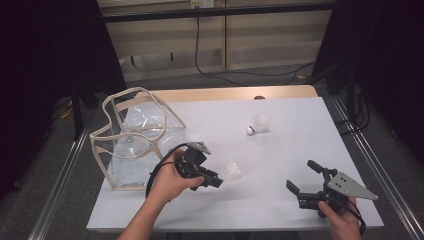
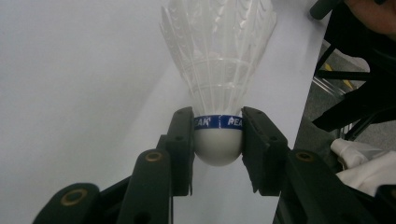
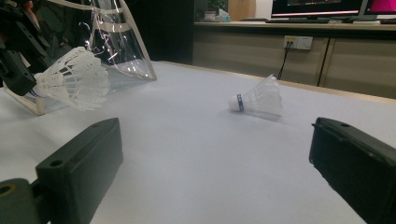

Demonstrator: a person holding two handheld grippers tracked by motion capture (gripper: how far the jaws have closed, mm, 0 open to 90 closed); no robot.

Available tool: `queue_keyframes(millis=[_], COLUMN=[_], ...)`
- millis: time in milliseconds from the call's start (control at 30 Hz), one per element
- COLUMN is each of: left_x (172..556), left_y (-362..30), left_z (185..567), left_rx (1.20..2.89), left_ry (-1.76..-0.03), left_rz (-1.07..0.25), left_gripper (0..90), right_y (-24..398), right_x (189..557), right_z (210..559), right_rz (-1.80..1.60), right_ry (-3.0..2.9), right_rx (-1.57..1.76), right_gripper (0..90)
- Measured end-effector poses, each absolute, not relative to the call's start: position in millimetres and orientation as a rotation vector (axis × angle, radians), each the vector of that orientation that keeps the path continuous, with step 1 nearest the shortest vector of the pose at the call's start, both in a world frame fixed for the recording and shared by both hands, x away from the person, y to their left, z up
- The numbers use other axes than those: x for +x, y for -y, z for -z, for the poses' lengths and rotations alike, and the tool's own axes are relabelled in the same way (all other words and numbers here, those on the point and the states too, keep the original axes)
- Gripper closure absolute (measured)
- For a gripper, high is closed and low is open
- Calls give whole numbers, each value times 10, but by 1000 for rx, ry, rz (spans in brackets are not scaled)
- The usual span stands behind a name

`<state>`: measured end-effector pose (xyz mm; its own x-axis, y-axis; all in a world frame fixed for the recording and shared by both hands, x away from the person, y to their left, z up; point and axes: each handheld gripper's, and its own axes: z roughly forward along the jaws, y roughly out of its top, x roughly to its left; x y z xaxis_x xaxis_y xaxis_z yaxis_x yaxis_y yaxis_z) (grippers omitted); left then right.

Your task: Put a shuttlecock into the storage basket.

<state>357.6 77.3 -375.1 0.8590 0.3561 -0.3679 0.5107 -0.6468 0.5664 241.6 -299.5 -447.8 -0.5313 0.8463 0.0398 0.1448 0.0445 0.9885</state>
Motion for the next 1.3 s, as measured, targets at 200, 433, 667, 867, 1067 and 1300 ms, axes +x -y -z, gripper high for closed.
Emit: queue_keyframes(millis=[200,433,667,867,1067,1300], left_x=[3598,3612,3639,3668,3680,3706], left_y=[-798,-804,-811,-820,-819,-833], left_z=[3690,3611,3512,3410,3310,3220], left_rx=[2339,2347,2339,2337,2360,2350], left_ry=[-623,-631,-621,-638,-642,-655], left_rz=[294,286,304,274,241,254], left_gripper=[655,655,656,655,656,656], right_y=[2993,2991,2991,2991,2992,2991], right_x=[2416,2417,2416,2418,2417,2418], right_z=[4477,4478,4479,4479,4479,4480], right_rz=[-1534,-1534,-1535,-1534,-1536,-1536], right_ry=[-1742,-1741,-1739,-1741,-1742,-1738], right_rx=[1000,1000,1001,1001,1002,1002], right_gripper=[25,25,25,25,24,25])
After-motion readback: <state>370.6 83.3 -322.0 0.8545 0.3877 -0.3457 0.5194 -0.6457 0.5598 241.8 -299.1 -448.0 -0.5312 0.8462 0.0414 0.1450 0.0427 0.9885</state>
